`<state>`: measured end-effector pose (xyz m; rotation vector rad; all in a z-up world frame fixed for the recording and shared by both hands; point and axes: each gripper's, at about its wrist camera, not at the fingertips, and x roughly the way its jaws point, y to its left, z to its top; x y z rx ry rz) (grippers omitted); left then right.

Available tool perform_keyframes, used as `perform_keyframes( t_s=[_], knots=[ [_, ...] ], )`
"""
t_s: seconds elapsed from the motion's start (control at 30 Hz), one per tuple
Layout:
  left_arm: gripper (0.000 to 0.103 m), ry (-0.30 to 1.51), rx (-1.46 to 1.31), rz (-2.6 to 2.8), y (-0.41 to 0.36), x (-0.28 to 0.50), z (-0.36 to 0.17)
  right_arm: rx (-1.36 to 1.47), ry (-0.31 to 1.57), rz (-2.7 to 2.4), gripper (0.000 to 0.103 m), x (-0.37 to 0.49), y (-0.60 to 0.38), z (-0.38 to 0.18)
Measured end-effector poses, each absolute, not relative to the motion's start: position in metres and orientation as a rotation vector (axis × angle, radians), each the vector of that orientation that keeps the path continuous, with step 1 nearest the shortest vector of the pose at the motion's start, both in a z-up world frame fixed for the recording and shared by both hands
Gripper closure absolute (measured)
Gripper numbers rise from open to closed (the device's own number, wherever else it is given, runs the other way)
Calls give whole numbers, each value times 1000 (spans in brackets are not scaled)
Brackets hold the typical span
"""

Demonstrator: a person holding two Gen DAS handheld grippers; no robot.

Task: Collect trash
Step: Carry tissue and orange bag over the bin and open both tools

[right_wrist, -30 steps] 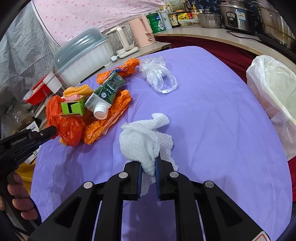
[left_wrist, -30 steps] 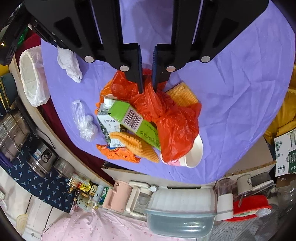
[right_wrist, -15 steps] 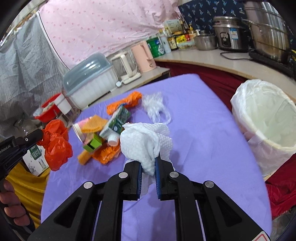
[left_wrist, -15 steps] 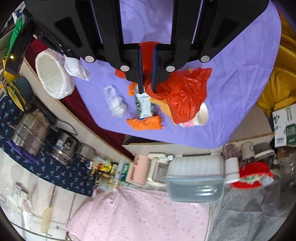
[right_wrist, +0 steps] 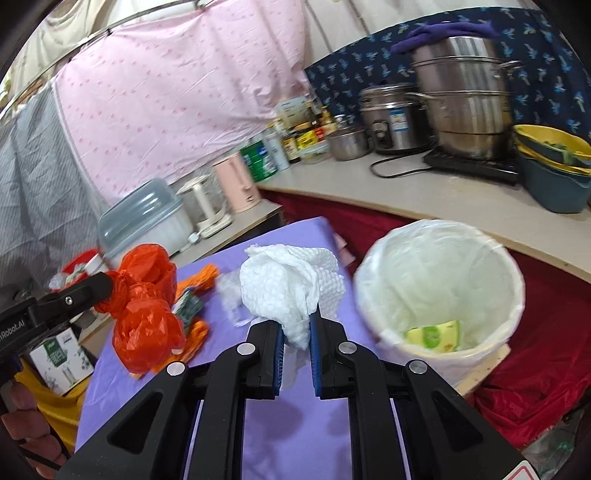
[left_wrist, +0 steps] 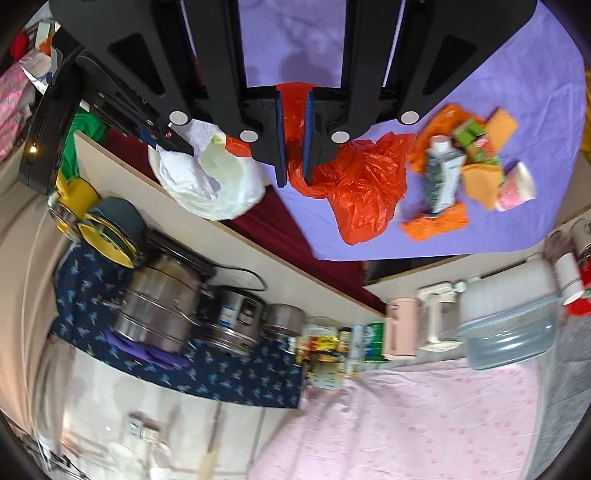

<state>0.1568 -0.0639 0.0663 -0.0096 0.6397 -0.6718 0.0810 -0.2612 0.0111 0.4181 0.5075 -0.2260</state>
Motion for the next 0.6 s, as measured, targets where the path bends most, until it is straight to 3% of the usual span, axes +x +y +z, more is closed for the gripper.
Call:
perform_keyframes(
  t_s=[0.6],
  knots=[
    [95,754,99,-912,-240,152,27,492,501,-421,92,52,-400,-13]
  ],
)
